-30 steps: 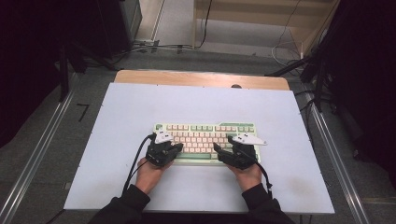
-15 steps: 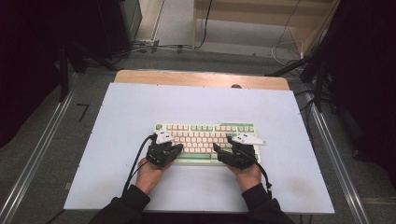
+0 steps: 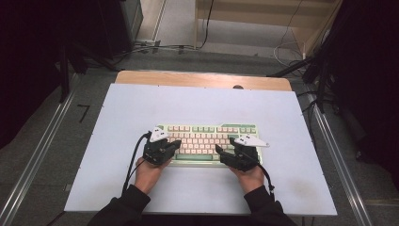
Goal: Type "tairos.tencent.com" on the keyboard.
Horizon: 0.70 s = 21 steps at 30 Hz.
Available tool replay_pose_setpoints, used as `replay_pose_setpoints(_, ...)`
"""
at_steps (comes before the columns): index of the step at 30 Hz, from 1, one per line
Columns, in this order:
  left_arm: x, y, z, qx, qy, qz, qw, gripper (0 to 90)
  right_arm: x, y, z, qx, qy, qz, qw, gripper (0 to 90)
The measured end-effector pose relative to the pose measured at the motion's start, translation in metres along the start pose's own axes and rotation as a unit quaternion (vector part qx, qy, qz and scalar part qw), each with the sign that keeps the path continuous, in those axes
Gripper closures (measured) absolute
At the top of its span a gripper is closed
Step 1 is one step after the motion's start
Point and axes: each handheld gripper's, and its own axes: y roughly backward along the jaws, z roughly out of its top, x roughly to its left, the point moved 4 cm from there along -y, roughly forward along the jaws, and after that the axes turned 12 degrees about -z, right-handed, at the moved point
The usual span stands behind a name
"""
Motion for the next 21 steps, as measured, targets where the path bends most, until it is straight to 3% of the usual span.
replay_pose_setpoints(21,0.013,-0.008,0.006,-0.004,0.009,0.029,0.9995,90.0,-0.005,0.007,-0.006,0.002,-0.006,-0.009,0.9999,33.8)
